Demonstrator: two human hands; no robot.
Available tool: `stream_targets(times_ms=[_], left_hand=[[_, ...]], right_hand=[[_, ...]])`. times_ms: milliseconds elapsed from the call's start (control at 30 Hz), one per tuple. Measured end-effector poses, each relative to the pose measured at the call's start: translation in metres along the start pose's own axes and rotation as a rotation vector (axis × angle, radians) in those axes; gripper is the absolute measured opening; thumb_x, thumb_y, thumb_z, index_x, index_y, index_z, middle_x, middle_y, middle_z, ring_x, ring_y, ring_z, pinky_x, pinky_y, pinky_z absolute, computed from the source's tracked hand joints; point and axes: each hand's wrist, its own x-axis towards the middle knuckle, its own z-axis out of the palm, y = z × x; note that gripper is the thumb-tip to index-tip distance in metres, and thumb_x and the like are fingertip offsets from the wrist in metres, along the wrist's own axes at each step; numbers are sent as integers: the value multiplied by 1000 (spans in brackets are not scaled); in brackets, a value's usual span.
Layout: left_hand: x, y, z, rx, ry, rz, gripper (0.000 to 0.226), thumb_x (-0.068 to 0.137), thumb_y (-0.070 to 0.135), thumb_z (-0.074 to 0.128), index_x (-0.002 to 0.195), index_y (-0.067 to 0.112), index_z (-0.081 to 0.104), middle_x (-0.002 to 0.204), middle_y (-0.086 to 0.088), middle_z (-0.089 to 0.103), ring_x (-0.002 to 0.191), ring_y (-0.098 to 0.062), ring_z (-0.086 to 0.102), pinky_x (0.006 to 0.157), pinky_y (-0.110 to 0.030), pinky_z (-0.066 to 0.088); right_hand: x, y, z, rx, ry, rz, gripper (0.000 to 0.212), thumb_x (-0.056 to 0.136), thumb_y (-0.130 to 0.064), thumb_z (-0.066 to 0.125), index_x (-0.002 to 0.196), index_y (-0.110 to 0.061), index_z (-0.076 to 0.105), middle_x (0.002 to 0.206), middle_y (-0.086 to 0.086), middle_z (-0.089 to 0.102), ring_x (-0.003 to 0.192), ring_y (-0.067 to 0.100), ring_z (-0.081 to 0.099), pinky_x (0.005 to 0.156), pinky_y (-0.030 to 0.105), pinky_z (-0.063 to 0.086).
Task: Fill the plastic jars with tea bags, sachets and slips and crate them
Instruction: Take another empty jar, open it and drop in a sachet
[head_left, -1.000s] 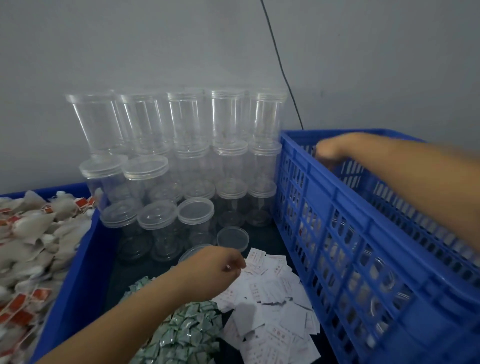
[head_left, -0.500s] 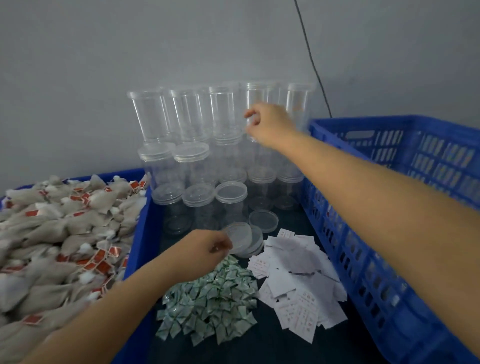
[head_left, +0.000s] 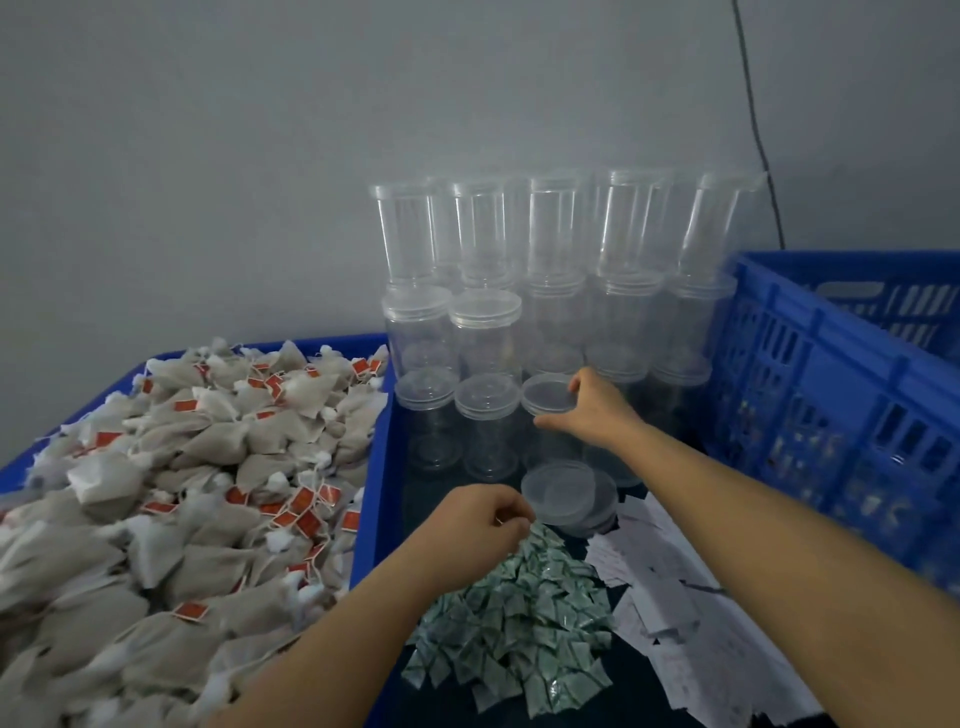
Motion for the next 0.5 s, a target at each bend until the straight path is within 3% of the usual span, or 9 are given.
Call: stream_targets(times_ms=[133, 233, 367, 433, 500], left_hand=[[1, -1, -2, 41, 35, 12, 17, 94, 26, 52, 105, 24, 65, 86, 15, 61, 80, -1, 60, 70, -18, 50], [1, -2, -1, 73, 98, 38, 22, 94, 27, 52, 113, 23, 63, 100, 10, 62, 89, -3, 59, 79, -22, 51], [1, 0, -1, 264, 283, 233, 41, 92, 29, 57, 131, 20, 50, 126, 5, 53, 115, -11, 48, 97, -26, 42], [-2, 7, -1, 366, 404, 341, 56, 88, 36, 61, 138, 19, 42, 136, 5, 45, 124, -13, 39, 103, -27, 36], [-6, 15, 1, 466, 509, 435, 69, 80, 42, 68, 139, 17, 42, 139, 2, 44, 128, -18, 39, 105, -35, 34]], right_hand=[[-1, 1, -4, 71, 50, 33, 62, 69, -45, 88, 105, -18, 45, 111, 3, 54, 92, 18, 52, 69, 32, 44], [-9, -5, -20, 171, 121, 7, 79, 68, -44, 90, 126, -15, 44, 126, 4, 47, 107, 21, 51, 81, 33, 44], [-39, -9, -51, 410, 217, 63, 105, 72, -36, 87, 155, -22, 25, 152, 9, 27, 131, 29, 42, 101, 41, 45], [-69, -9, -57, 609, 154, 123, 99, 74, -31, 86, 154, -27, 29, 151, 8, 30, 127, 29, 50, 96, 45, 54], [-105, -9, -54, 834, 42, 155, 89, 68, -27, 87, 145, -18, 44, 138, 10, 50, 112, 28, 63, 81, 38, 60]])
